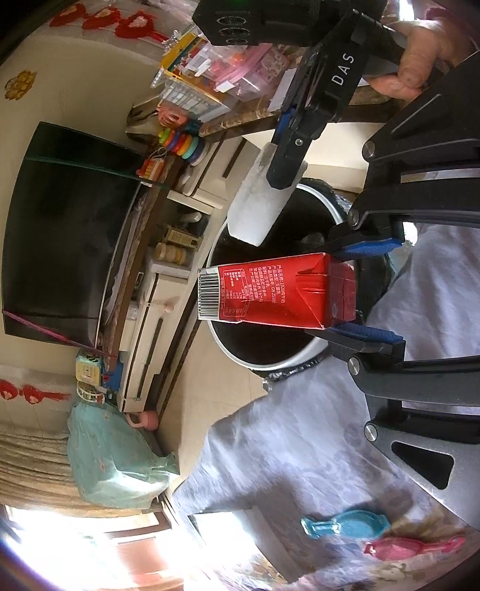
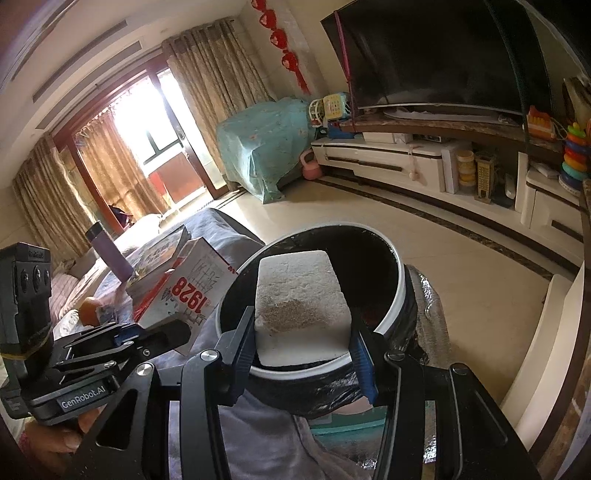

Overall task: Collect trash
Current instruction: 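Carry the juice box and sponge over the trash bin, then open both grippers to drop the juice box and sponge into the bin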

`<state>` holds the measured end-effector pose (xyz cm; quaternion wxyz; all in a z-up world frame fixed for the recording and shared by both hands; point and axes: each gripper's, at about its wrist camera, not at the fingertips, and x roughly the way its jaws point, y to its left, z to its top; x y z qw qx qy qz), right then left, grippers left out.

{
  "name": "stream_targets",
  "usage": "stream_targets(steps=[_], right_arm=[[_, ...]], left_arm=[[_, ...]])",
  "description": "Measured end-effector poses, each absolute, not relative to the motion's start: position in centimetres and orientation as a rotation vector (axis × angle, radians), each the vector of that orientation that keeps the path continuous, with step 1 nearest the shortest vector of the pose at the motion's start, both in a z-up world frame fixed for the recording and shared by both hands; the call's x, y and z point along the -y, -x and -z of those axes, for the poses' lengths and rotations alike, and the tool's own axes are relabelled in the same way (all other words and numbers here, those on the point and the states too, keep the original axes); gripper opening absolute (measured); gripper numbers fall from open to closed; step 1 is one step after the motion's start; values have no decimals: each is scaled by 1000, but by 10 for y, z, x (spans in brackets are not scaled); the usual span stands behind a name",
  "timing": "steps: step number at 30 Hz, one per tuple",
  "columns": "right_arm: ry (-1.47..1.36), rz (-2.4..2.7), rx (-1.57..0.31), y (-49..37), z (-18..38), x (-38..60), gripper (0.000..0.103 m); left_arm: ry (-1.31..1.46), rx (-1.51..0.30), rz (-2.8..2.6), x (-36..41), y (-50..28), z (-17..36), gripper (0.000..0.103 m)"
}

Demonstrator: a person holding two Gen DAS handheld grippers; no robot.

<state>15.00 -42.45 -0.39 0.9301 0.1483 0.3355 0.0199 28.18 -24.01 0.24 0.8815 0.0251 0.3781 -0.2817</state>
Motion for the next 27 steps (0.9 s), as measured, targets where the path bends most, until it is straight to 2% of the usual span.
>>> stream_targets(steps=[27], right_arm=[[-279, -15, -750, -185, 12, 441, 48]], left_arm=[[-105, -847, 572, 273, -327, 9, 30]])
